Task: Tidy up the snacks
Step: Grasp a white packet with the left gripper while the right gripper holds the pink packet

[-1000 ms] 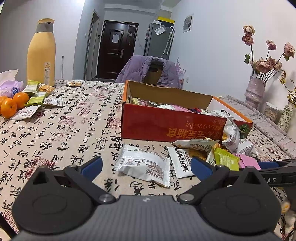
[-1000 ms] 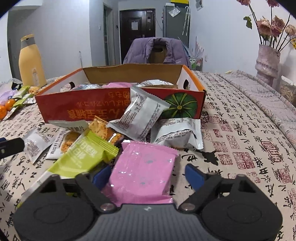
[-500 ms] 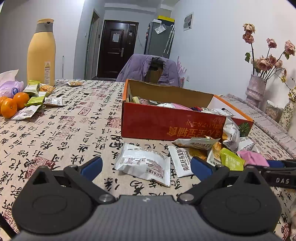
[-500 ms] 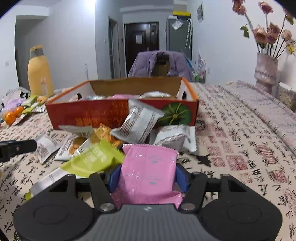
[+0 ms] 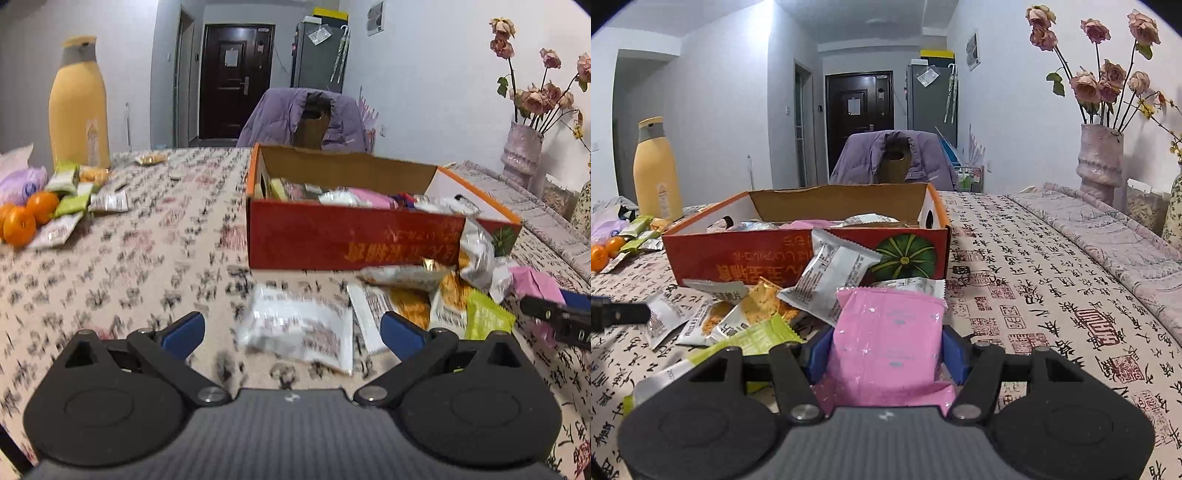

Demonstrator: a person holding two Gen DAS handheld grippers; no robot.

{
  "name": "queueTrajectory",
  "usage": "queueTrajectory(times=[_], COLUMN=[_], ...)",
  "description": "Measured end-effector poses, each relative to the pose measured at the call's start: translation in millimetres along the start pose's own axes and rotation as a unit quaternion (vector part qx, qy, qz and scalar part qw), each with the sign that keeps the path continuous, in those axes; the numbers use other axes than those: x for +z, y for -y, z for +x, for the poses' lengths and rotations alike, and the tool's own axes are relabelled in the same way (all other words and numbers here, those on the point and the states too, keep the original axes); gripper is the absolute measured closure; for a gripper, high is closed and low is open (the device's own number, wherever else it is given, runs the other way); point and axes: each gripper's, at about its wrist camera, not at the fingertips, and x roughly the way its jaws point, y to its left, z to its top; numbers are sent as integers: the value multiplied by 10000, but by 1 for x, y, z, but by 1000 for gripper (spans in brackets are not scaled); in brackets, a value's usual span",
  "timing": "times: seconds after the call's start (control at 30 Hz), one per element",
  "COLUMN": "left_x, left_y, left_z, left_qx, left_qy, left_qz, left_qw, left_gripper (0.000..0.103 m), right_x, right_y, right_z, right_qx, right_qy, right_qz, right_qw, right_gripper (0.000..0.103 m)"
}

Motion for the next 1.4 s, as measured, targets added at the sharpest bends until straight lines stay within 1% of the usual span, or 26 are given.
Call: queueTrajectory(times=[0.07,0.17,0.23,0.4,0.47,0.57,0.7,0.87,0.9,0.97,1.03,1.3,1.4], left_x=[8,17,19,15,13,12,9,6,6,5,4,0,-2], left_y=[-1,0,2,9,11,10,9,10,11,13,15,18,19], left_z=[1,10,18,37,41,48,54,52,51,49,45,38,35], left_qx=[-28,86,160,169,182,300,319,348,345,306,245,208,261], left_qy=[-41,-194,-353,-681,-740,-819,-894,-799,-783,-725,-668,-513,-469], left_qz=[44,197,281,414,432,343,304,280,290,329,375,390,419], left_qw=[10000,9996,9989,9967,9962,9956,9950,9958,9959,9964,9968,9977,9977], left_gripper=[0,0,0,0,0,0,0,1,3,11,23,44,47], right_x=[-1,-2,-2,-2,-2,-2,-2,-2,-2,-2,-2,-3,-3], right_y=[1,2,3,5,5,5,6,5,5,6,6,5,4], right_z=[-1,-1,-1,-2,-1,0,1,1,1,2,2,-1,-2], right_qx=[14,62,77,77,85,99,120,116,115,118,114,113,88], right_qy=[21,38,66,119,116,105,87,74,77,80,81,134,161], right_qz=[40,110,150,210,219,231,235,245,253,257,251,234,211], right_qw=[10000,9999,9998,9997,9997,9996,9996,9996,9996,9996,9996,9996,9996], right_gripper=[42,42,42,42,42,42,42,42,42,42,42,42,42])
